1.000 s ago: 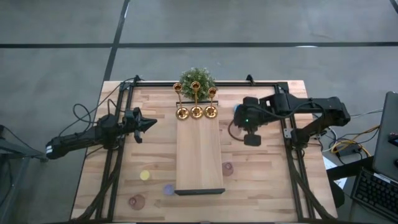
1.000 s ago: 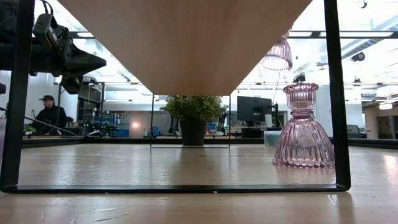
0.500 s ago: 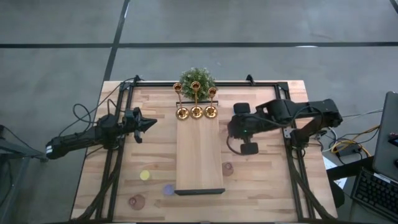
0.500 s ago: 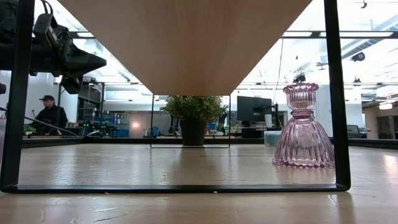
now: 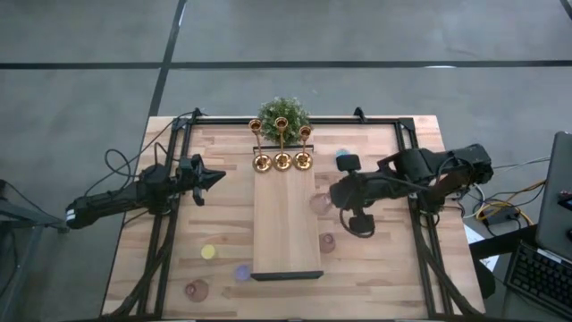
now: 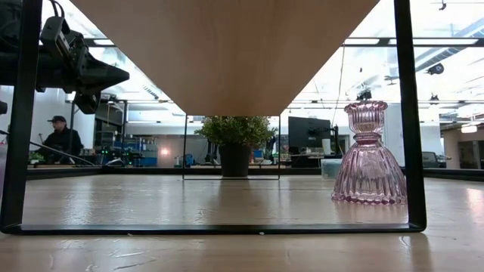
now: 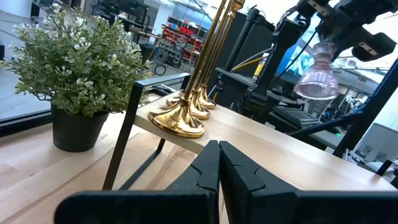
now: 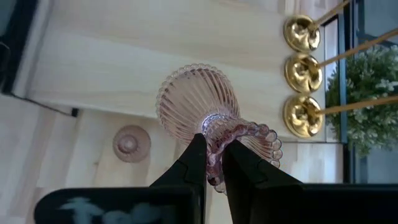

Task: Pick & Place candle stick holders
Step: Put the top pink glass candle holder on the shelf

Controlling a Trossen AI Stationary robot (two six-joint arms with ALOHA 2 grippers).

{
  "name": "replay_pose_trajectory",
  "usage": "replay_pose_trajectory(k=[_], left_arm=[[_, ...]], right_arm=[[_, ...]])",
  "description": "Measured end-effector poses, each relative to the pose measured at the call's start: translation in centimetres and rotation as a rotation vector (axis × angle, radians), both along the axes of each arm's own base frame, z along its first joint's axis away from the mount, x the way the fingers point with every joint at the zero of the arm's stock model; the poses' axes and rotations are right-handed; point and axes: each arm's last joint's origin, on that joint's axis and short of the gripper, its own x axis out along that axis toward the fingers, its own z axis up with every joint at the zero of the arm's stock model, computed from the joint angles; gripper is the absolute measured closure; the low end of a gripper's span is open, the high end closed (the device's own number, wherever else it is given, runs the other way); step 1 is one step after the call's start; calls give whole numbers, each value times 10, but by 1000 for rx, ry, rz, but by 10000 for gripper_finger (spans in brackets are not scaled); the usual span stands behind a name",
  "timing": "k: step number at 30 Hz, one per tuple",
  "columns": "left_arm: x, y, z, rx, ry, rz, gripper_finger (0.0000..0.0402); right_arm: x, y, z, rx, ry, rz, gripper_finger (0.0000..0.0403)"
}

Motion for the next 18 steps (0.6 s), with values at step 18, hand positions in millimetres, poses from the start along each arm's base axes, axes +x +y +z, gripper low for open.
replay_pose_trajectory(k=[18], left_arm=[[0, 0, 0, 0, -1, 0, 392]], right_arm=[[73, 38, -32, -41, 23, -97, 381]])
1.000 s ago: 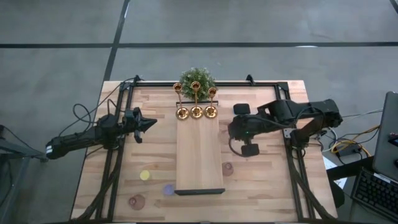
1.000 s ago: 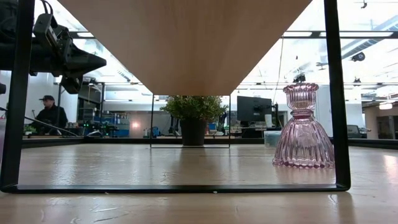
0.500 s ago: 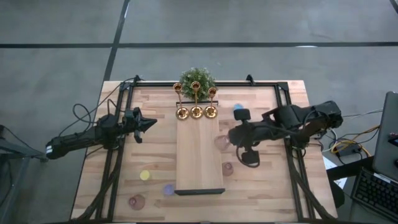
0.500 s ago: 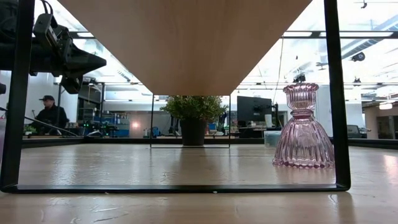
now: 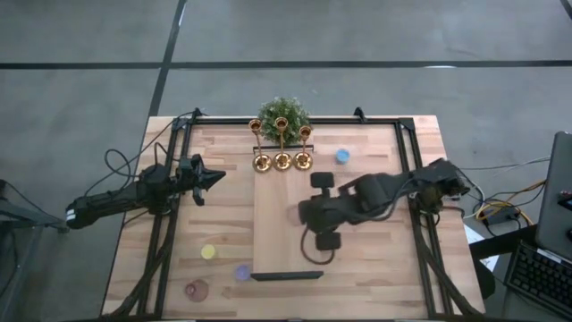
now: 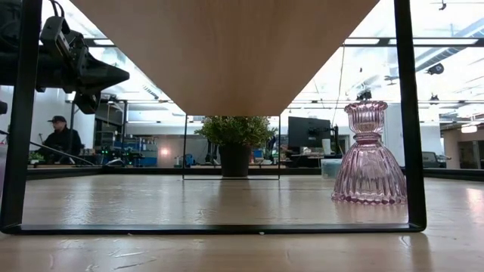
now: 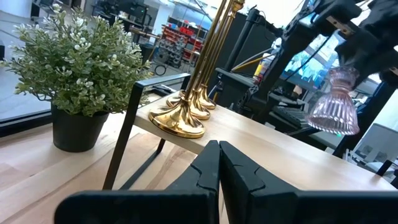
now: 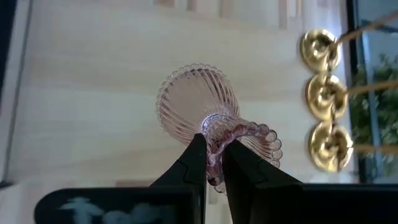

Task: Pick & Place candle stick holders
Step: Put the top pink glass candle holder on the shelf

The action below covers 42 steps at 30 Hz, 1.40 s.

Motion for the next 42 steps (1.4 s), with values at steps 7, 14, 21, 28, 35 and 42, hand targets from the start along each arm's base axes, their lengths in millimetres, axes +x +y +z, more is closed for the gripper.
replay_pose_trajectory(k=[7, 14, 21, 28, 35, 42], left_arm=[[0, 0, 0, 0, 1, 0, 392], [0, 0, 0, 0, 1, 0, 392], [0, 0, 0, 0, 1, 0, 392], [0, 0, 0, 0, 1, 0, 392], [0, 0, 0, 0, 1, 0, 392], [0, 0, 0, 0, 1, 0, 392]], right_arm=[[28, 3, -8, -119, 69, -22, 381], [50, 0, -36, -212, 150, -47, 368], [55, -3, -43, -263, 179, -10, 374], [59, -17, -43, -289, 182, -39, 358], [64, -24, -43, -280, 166, -38, 360], [66, -27, -42, -291, 157, -20, 345]])
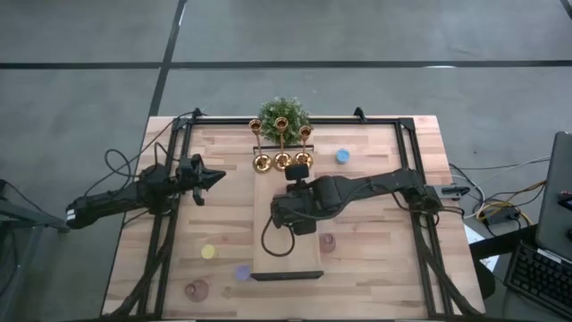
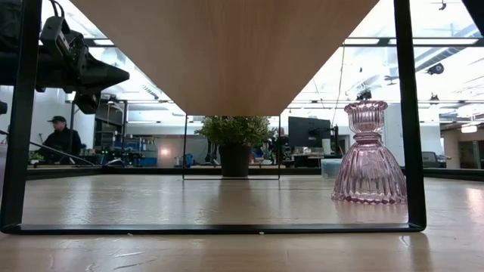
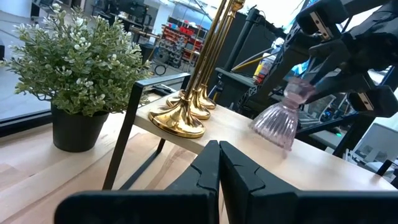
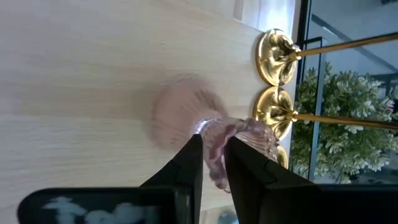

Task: Pick & Place candle stick holders
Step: Put the top pink glass candle holder on the shelf

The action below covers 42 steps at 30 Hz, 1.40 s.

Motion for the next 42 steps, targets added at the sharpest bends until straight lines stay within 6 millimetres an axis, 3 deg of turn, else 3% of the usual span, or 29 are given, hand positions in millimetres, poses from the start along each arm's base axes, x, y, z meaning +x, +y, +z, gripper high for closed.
replay_pose_trajectory(k=[15, 22, 28, 35, 42], left_arm=[[0, 0, 0, 0, 0, 0, 392], [0, 0, 0, 0, 0, 0, 392], [0, 0, 0, 0, 0, 0, 392], [0, 0, 0, 0, 0, 0, 392], [0, 0, 0, 0, 0, 0, 392]], right_arm=[[8, -10, 6, 2, -112, -51, 303], [-6, -9, 30, 70, -223, -131, 296], [-21, -10, 45, 162, -239, -167, 316], [-23, -4, 37, 239, -114, -15, 385], [-16, -13, 11, 197, -18, -2, 394]])
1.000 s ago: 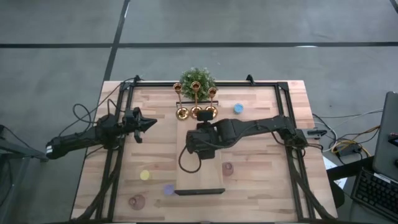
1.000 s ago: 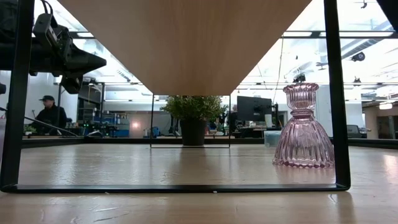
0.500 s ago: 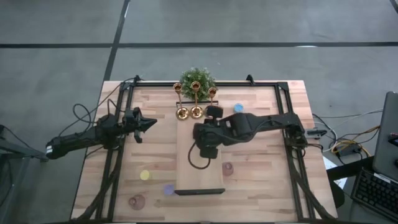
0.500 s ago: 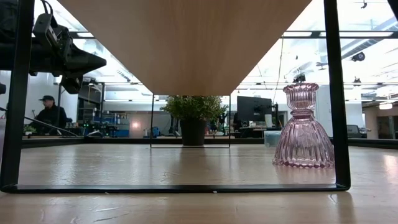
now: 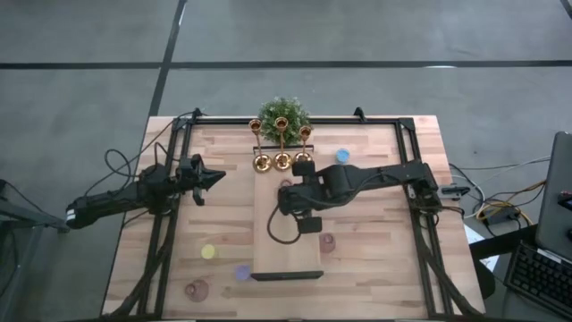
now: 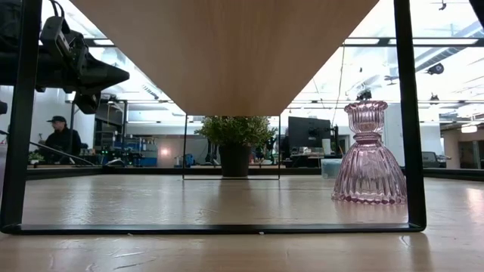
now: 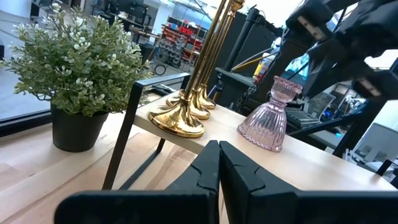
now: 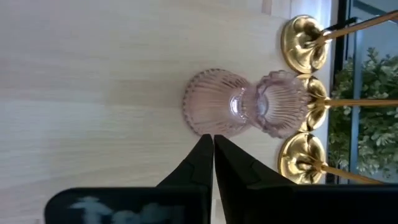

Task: Pick & Place candle stick holders
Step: Put the top pink glass candle holder on the shelf, then put the top pink glass candle holder on the shelf aligned with the pink glass candle holder

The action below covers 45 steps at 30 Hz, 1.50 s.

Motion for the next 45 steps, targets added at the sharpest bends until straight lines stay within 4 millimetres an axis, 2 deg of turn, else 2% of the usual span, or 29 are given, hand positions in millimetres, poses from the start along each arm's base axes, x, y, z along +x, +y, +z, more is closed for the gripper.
replay_pose_trajectory(k=[3, 16, 33, 39, 45], left_arm=[[0, 0, 0, 0, 0, 0, 392], [0, 0, 0, 0, 0, 1, 392], [0, 0, 0, 0, 0, 0, 392], [0, 0, 0, 0, 0, 0, 392], [0, 0, 0, 0, 0, 0, 392]], right_arm=[[4, -1, -9, -12, 6, 17, 395], [13, -13, -22, -86, -22, -32, 395], [21, -23, -22, -89, -91, -72, 394], [9, -5, -12, 32, -88, -44, 394], [-21, 10, 14, 133, -101, -79, 394]])
